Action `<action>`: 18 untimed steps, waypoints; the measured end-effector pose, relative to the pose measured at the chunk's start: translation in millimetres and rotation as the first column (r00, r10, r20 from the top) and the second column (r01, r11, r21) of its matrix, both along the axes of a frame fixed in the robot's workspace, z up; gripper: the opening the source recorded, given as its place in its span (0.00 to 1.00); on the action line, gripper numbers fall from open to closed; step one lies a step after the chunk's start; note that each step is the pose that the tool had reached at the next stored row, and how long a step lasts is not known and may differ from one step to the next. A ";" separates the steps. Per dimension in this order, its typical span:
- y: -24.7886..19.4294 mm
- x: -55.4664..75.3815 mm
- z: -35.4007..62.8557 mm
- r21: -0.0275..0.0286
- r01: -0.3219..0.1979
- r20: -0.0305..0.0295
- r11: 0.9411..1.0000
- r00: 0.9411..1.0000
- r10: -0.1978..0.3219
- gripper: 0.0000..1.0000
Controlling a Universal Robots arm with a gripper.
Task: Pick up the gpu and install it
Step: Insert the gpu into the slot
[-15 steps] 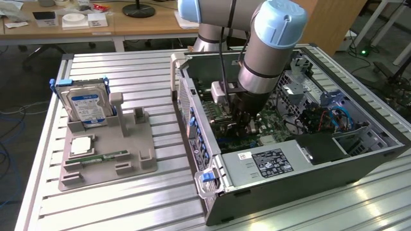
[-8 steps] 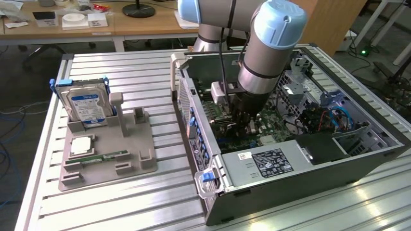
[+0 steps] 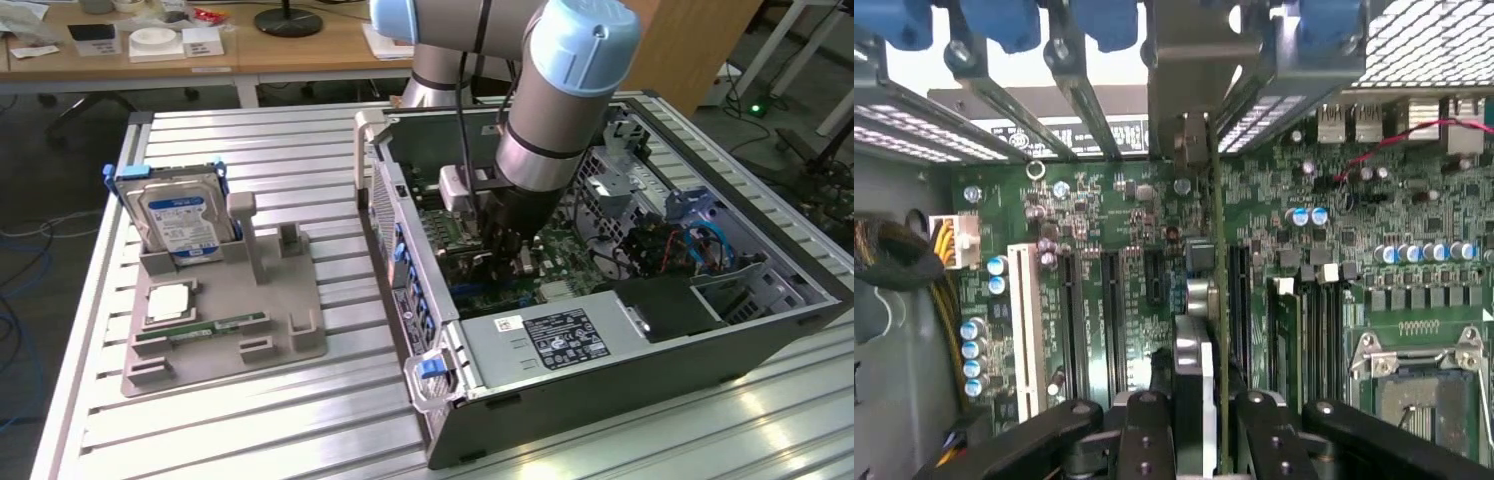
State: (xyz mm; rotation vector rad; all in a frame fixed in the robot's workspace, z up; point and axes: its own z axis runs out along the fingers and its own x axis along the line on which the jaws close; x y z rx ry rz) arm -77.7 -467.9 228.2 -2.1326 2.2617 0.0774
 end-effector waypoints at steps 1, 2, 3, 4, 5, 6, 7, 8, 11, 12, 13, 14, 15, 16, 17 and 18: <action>0.0 0.0 0.0 0.000 0.000 0.000 1.000 1.000 0.000 0.28; 0.0 0.0 0.1 0.000 0.000 0.000 1.000 1.000 0.000 0.28; 0.0 0.0 0.1 0.000 0.000 0.000 1.000 1.000 0.000 0.28; 0.0 0.0 0.1 0.000 0.000 0.000 1.000 1.000 0.000 0.28; 0.0 0.0 0.1 0.000 0.000 0.000 1.000 1.000 0.000 0.28; 0.0 0.0 0.1 0.000 0.000 0.000 1.000 1.000 0.000 0.28; 0.0 0.0 0.1 0.000 0.000 0.000 1.000 1.000 0.000 0.28; 0.0 0.0 0.1 0.000 0.000 0.000 1.000 1.000 0.000 0.28; 0.0 0.0 0.1 0.000 0.000 0.000 1.000 1.000 0.000 0.28; -0.1 0.0 0.1 0.000 0.000 0.000 1.000 1.000 0.000 0.28; 0.0 0.0 0.1 0.000 0.000 0.000 1.000 1.000 0.000 0.28; 0.0 0.0 0.1 0.000 0.000 0.000 1.000 1.000 0.000 0.28; 0.0 0.0 0.1 0.000 0.000 0.000 1.000 1.000 0.000 0.28; 0.1 0.0 0.1 -0.001 0.000 0.000 1.000 1.000 0.000 0.28; 0.3 0.0 0.2 -0.001 0.000 0.000 1.000 1.000 0.000 0.28; 0.3 0.0 0.1 -0.001 0.000 0.000 1.000 1.000 0.000 0.28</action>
